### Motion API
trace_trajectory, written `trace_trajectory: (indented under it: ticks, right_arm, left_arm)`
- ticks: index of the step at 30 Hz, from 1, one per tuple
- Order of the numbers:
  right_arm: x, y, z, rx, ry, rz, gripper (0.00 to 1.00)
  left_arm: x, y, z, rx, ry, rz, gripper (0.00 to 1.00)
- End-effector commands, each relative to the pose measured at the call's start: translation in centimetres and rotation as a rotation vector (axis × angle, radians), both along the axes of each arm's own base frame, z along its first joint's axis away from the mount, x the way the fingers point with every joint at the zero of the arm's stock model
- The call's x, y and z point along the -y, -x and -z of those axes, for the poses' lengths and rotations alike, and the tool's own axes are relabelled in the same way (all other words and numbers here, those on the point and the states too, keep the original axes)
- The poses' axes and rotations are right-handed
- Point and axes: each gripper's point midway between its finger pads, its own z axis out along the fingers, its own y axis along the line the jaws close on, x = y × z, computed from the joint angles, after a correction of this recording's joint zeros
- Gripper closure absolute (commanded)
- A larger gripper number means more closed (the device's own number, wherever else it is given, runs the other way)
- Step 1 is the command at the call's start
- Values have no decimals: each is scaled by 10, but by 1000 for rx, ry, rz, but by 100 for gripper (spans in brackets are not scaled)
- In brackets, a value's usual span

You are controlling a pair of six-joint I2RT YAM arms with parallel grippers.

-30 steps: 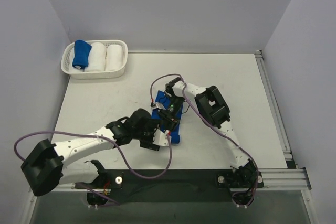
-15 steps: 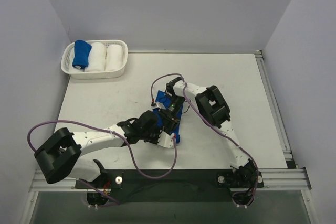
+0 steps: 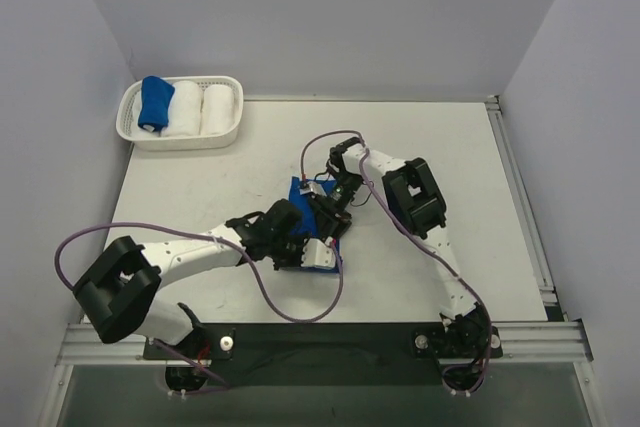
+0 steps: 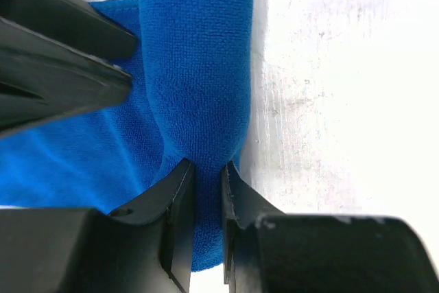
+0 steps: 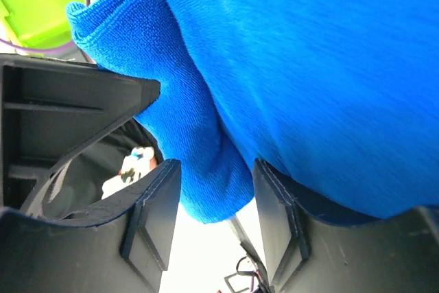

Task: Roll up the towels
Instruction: Roll the towel

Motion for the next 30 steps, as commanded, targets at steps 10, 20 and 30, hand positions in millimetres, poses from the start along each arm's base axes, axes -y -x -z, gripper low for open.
trace_trajectory:
  ticks: [10, 20, 30]
  right_arm:
    - [57, -74, -96, 358, -72, 258, 50]
    - [93, -42, -117, 551, -78, 305, 54]
    - [58, 9, -105, 920, 52, -118, 42]
  left_arm:
    - [-25, 9, 17, -756, 7, -163, 94]
    - [-24, -29, 30, -1116, -15, -248, 90]
    - [-30, -37, 55, -1239, -128, -309, 86]
